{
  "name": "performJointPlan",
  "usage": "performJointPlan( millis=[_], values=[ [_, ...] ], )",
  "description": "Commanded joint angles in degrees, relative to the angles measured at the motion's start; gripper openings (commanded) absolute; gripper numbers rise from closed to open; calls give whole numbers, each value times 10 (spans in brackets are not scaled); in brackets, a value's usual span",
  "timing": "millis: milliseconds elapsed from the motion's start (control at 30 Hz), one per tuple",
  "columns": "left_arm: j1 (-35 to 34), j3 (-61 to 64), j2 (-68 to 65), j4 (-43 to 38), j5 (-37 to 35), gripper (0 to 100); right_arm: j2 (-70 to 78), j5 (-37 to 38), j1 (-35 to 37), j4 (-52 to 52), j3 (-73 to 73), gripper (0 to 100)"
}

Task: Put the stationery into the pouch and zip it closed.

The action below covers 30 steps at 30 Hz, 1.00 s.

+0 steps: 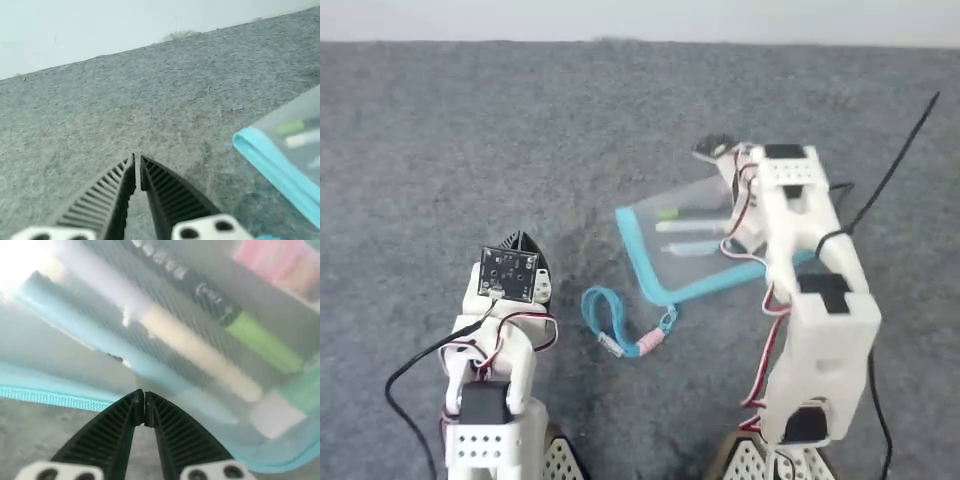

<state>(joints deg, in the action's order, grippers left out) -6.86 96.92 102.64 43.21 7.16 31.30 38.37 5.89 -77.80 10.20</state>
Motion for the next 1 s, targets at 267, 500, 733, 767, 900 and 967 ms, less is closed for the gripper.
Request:
performJointPlan(
  millis=[267, 500, 733, 767, 900, 967],
  values=[
    [0, -31, -2, -22, -6, 15, 90, -98, 33, -232, 414, 6],
    [-4, -30, -2, -22, -6, 15, 21, -212, 140, -248, 404, 6],
    [-4, -23, -2, -22, -6, 15, -145, -237, 267, -226, 251, 6],
    [-4, -22, -2, -22, -6, 15, -178, -243, 274, -215, 214, 6],
    [0, -22, -2, -22, -6, 15, -322, -280, 309, -119, -14, 6],
    [0, -22, -2, -22, -6, 15, -386, -306, 328, -40, -155, 6]
  ],
)
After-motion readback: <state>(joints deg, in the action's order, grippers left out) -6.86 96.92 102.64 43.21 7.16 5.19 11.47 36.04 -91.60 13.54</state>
